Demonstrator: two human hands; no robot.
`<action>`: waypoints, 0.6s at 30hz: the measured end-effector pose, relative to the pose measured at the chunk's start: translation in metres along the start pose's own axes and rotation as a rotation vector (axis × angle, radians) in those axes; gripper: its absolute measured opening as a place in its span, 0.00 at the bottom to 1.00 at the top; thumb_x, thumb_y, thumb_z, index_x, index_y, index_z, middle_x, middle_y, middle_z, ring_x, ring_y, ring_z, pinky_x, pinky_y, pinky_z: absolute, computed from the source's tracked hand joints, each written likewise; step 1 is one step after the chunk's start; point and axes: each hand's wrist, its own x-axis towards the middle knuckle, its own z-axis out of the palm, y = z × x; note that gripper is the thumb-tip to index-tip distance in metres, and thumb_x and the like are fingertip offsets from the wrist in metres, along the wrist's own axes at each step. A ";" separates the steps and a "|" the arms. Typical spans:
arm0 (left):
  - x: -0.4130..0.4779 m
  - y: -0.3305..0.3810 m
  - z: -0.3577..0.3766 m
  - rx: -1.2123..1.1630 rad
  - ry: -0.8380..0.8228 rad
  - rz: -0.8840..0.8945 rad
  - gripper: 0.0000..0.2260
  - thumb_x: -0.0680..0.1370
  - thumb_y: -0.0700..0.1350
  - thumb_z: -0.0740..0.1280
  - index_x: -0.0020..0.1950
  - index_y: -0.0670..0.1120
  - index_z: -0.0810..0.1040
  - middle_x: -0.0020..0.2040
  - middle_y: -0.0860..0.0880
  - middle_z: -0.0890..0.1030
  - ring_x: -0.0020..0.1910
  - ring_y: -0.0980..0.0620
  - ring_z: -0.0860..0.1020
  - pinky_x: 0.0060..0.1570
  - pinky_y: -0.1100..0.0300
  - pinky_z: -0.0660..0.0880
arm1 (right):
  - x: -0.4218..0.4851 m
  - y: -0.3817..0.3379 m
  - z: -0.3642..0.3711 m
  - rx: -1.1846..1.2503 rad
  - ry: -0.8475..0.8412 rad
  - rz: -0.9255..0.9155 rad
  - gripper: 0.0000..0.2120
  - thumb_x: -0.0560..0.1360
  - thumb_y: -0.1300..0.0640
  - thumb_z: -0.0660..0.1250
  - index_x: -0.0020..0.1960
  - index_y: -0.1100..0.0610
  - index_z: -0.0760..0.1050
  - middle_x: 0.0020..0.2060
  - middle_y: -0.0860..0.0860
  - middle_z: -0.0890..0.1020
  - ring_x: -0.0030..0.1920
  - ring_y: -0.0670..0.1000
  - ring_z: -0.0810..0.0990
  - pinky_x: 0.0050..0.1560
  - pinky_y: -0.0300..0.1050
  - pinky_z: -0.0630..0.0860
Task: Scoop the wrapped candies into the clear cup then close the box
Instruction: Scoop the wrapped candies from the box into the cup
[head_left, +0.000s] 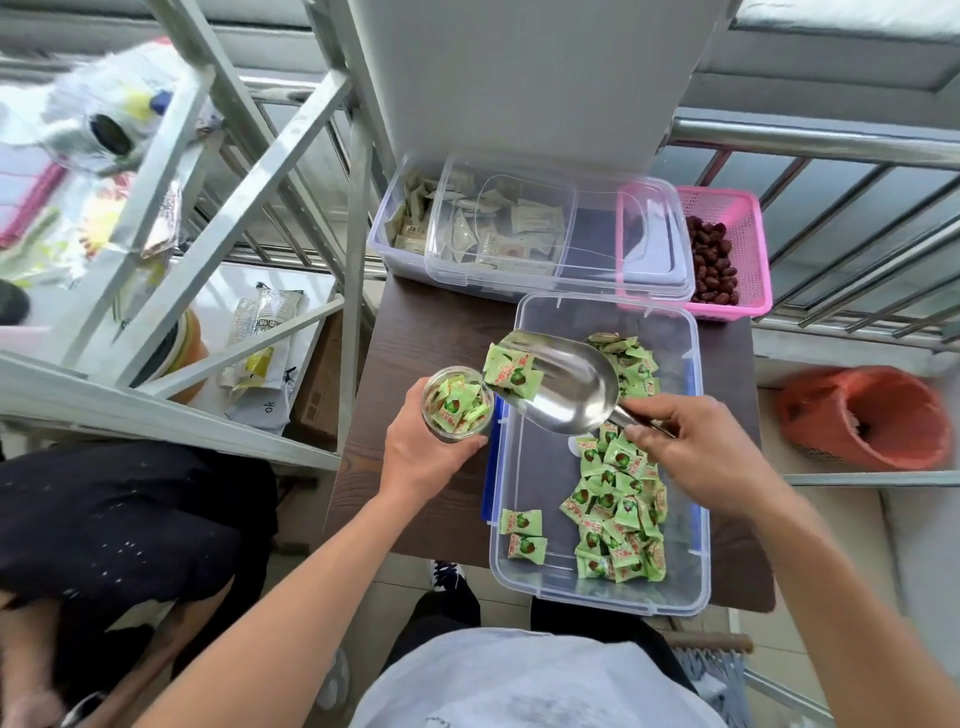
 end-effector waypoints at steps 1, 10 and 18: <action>-0.001 0.001 0.000 -0.008 -0.002 0.000 0.36 0.63 0.51 0.85 0.64 0.64 0.69 0.55 0.64 0.79 0.56 0.64 0.78 0.56 0.68 0.75 | -0.001 -0.011 -0.004 -0.062 -0.042 -0.029 0.13 0.78 0.60 0.69 0.62 0.53 0.82 0.44 0.46 0.85 0.36 0.50 0.80 0.39 0.49 0.79; -0.003 0.004 -0.003 -0.040 -0.005 0.009 0.35 0.64 0.49 0.84 0.58 0.74 0.67 0.53 0.65 0.80 0.55 0.68 0.77 0.50 0.76 0.71 | 0.020 -0.109 0.010 -0.712 -0.131 -0.239 0.07 0.71 0.57 0.65 0.34 0.52 0.75 0.31 0.52 0.77 0.37 0.59 0.77 0.32 0.47 0.70; -0.001 -0.001 -0.002 -0.072 -0.016 0.016 0.35 0.63 0.46 0.84 0.61 0.66 0.69 0.54 0.62 0.80 0.56 0.65 0.78 0.52 0.72 0.74 | 0.015 -0.158 0.006 -0.898 -0.046 -0.200 0.13 0.67 0.60 0.65 0.49 0.54 0.81 0.30 0.50 0.70 0.38 0.60 0.74 0.36 0.44 0.67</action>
